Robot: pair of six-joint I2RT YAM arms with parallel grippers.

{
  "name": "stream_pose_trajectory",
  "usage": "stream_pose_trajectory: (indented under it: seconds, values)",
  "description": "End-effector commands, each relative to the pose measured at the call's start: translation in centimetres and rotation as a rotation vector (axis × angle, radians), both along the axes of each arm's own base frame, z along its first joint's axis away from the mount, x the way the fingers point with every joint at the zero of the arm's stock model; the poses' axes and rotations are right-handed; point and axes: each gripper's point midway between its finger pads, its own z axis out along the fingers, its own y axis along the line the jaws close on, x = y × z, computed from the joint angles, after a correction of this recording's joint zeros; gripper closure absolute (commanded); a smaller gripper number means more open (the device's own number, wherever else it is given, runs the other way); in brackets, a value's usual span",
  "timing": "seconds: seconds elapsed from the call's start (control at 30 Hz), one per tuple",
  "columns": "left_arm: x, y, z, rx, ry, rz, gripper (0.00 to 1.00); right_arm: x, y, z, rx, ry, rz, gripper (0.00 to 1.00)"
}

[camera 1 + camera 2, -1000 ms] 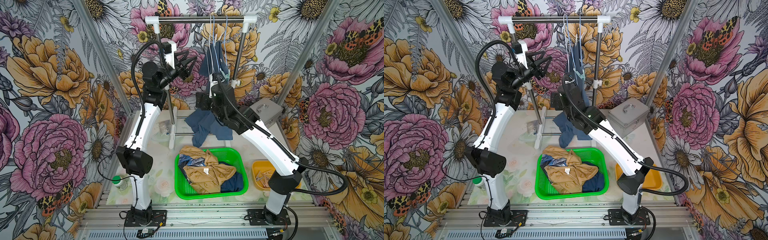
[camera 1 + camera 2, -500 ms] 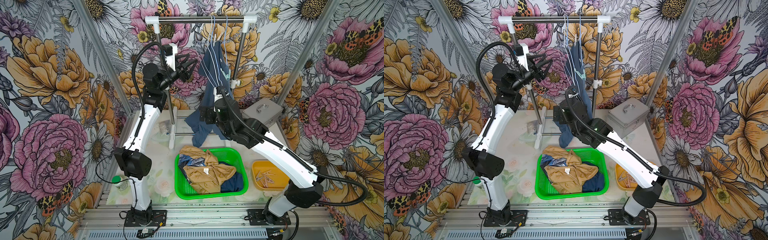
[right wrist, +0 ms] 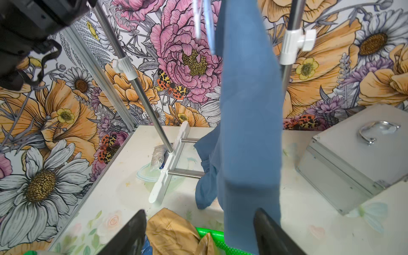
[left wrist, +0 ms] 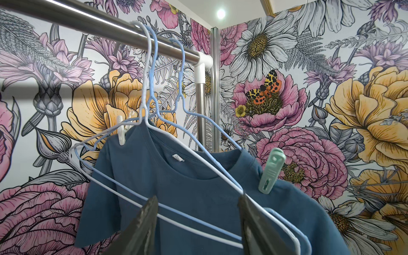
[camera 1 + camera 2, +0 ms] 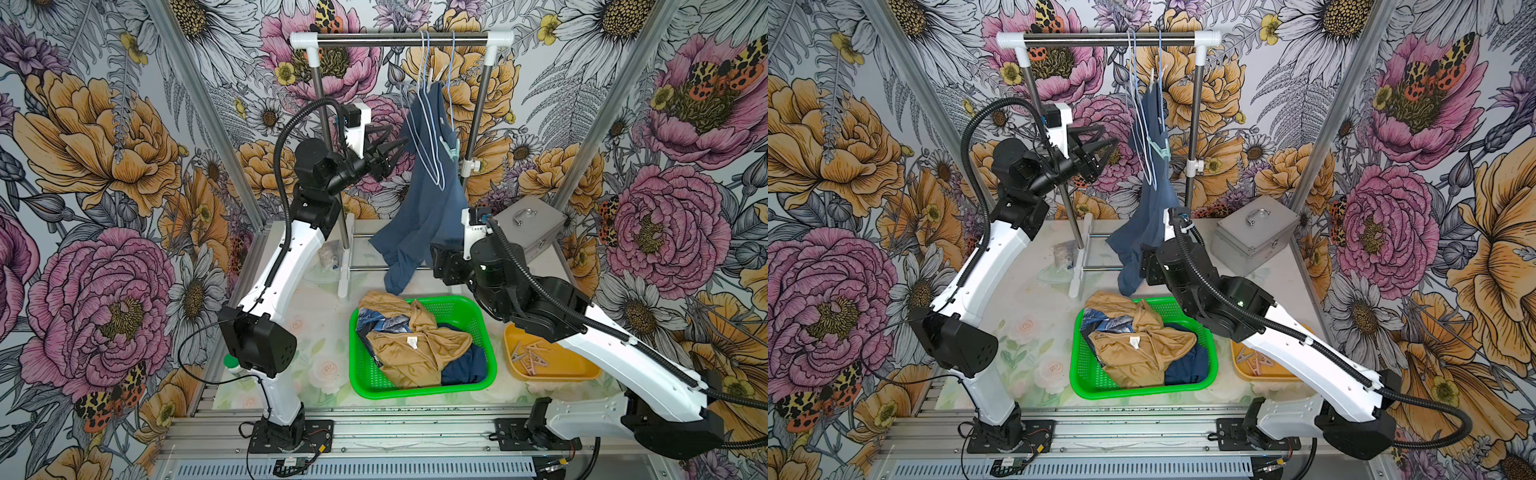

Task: Remove the clothespins securing t-shirts to the hanger
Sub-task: Pick up the hanger from the clothes rail.

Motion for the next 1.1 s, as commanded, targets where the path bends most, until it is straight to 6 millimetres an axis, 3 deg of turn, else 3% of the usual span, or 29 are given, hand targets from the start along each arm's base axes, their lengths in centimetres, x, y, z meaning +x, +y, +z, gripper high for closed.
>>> stream_pose_trajectory:
  seconds: [0.0,0.23,0.53,0.7,0.83,1.07]
  values:
    - [-1.6,0.2,1.0,0.013,-0.033,0.031,0.41,-1.0,-2.7,2.1,0.027,-0.059,-0.039,0.26]
    - [-2.6,-0.8,0.5,0.028,-0.024,0.041,0.41,-0.4,-4.8,5.8,0.006,-0.137,-0.042,0.28]
    - [-3.4,-0.5,1.0,0.051,-0.027,0.069,0.4,3.9,-2.6,8.8,0.024,-0.149,0.037,0.28]
    - [-3.3,-0.2,1.4,0.056,-0.028,0.084,0.4,6.1,-1.2,9.4,0.031,-0.147,0.069,0.28]
    - [-3.1,-0.1,1.9,0.052,-0.036,0.085,0.4,7.8,-1.2,10.1,0.039,-0.154,0.055,0.29]
    - [-2.7,-0.3,2.9,0.048,-0.039,0.083,0.4,10.2,-3.0,10.3,0.05,-0.153,-0.021,0.39]
